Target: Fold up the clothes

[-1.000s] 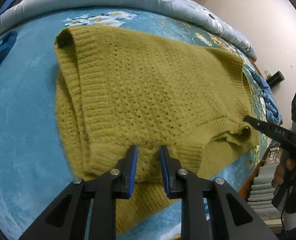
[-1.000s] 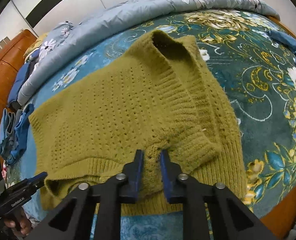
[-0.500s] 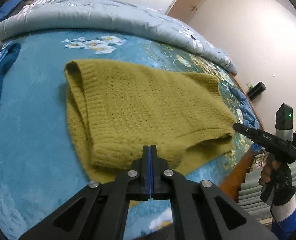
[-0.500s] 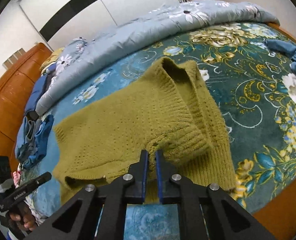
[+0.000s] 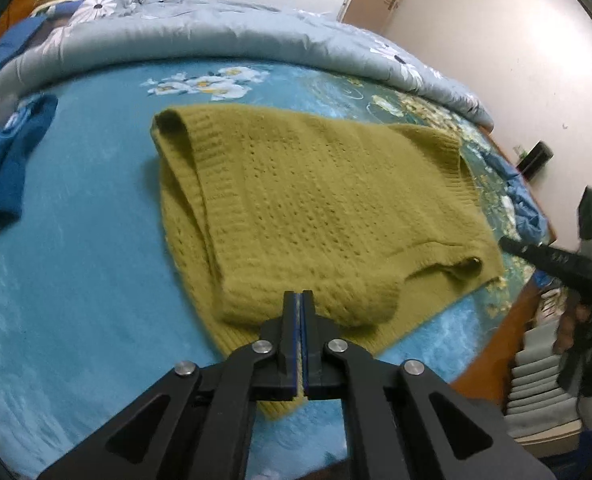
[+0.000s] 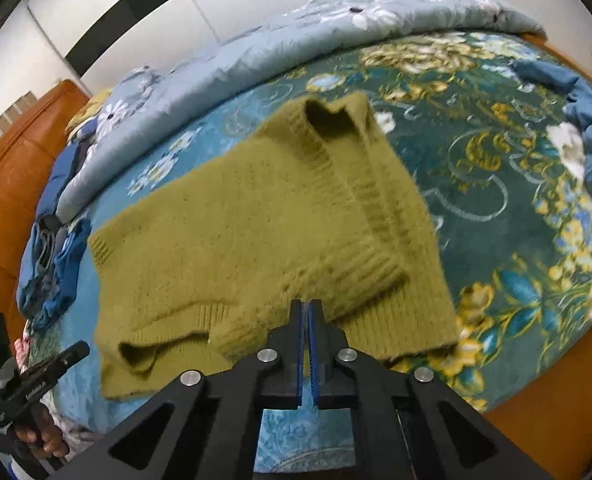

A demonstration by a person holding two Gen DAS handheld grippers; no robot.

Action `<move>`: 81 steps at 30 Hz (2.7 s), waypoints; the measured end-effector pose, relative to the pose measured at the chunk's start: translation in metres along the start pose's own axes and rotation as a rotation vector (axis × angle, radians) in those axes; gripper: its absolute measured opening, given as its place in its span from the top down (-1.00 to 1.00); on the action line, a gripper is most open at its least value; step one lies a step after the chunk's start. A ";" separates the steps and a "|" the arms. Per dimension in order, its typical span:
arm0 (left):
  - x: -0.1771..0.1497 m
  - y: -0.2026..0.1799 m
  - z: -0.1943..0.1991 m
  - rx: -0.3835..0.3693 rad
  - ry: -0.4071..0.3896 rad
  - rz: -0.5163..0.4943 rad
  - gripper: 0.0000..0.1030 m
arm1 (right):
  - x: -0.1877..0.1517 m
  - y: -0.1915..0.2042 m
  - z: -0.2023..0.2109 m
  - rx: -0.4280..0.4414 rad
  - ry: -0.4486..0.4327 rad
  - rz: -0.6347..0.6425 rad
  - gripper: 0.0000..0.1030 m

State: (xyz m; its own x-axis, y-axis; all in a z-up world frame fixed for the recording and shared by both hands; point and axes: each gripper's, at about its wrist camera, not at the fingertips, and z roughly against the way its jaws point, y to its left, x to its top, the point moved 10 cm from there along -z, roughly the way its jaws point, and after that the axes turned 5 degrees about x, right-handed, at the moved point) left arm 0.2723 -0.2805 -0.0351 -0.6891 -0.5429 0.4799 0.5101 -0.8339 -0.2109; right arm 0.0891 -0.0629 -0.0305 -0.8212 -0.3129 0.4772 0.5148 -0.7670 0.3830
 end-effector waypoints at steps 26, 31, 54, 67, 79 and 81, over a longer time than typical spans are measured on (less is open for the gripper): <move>0.002 -0.003 -0.026 0.013 0.035 0.099 1.00 | 0.006 0.011 -0.032 0.019 0.012 -0.081 0.75; 0.002 0.007 -0.009 0.014 0.002 0.081 1.00 | 0.009 0.015 -0.015 0.035 -0.006 -0.071 0.75; 0.004 0.027 -0.032 0.013 -0.022 0.017 0.09 | -0.003 0.009 -0.024 0.025 0.045 -0.083 0.75; 0.015 0.017 -0.027 -0.033 -0.036 -0.047 0.79 | -0.006 0.005 -0.027 0.029 0.056 -0.111 0.75; 0.013 0.024 -0.049 -0.125 0.033 0.090 0.82 | -0.005 0.006 -0.027 0.031 0.064 -0.114 0.73; 0.016 0.022 -0.043 -0.146 0.012 0.100 0.86 | -0.004 0.007 -0.025 0.033 0.056 -0.112 0.74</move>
State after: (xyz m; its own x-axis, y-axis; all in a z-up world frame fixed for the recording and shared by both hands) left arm 0.2505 -0.3116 -0.0687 -0.6457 -0.6240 0.4401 0.4968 -0.7810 -0.3785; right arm 0.0897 -0.0809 -0.0493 -0.8860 -0.2576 0.3856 0.4260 -0.7805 0.4575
